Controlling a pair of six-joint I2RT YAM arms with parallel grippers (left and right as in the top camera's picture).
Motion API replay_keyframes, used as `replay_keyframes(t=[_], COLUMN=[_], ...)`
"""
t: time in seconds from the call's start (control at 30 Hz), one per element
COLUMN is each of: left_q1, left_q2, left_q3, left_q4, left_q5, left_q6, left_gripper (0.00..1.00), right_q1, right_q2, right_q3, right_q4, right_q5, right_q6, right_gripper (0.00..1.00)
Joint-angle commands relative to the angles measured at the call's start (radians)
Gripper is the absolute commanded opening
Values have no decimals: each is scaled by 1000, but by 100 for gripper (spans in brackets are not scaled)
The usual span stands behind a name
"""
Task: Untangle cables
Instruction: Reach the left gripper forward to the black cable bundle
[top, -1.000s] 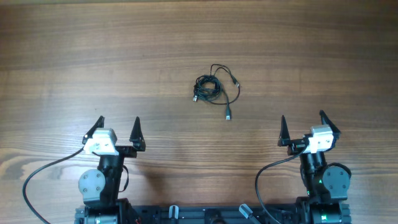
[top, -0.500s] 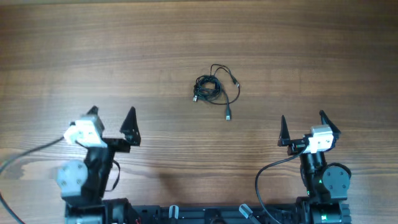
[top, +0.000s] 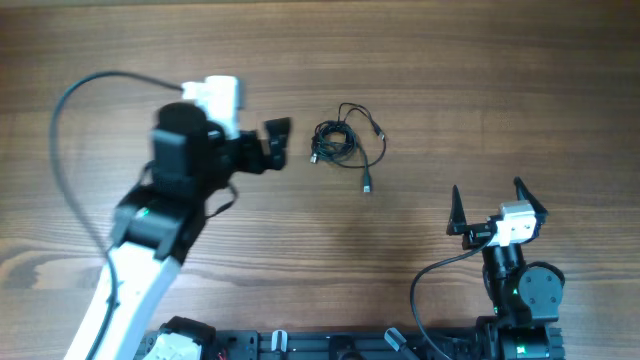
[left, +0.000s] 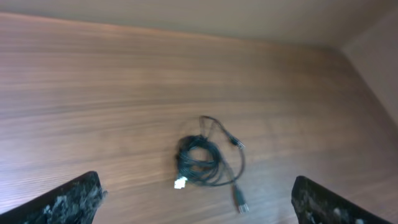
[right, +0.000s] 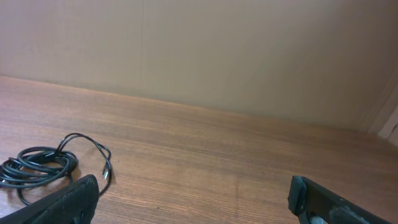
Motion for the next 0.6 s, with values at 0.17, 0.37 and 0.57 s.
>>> replay_keyframes(t=[0.17, 0.37, 0.57], left_q1=[-230, -233, -233], left_q2=[302, 529, 689], left_q3=[24, 24, 24], left_q4=[185, 336, 448], left_q5=[-29, -150, -224], left_q6=[-18, -219, -429], left_gripper=[100, 85, 85], right_q1=[3, 3, 3], right_q2=[-8, -8, -8], right_q3=[-1, -1, -1], right_q4=[2, 2, 2], right_q5=[-2, -2, -2], right_q6=[-9, -9, -9], right_gripper=[100, 100, 100])
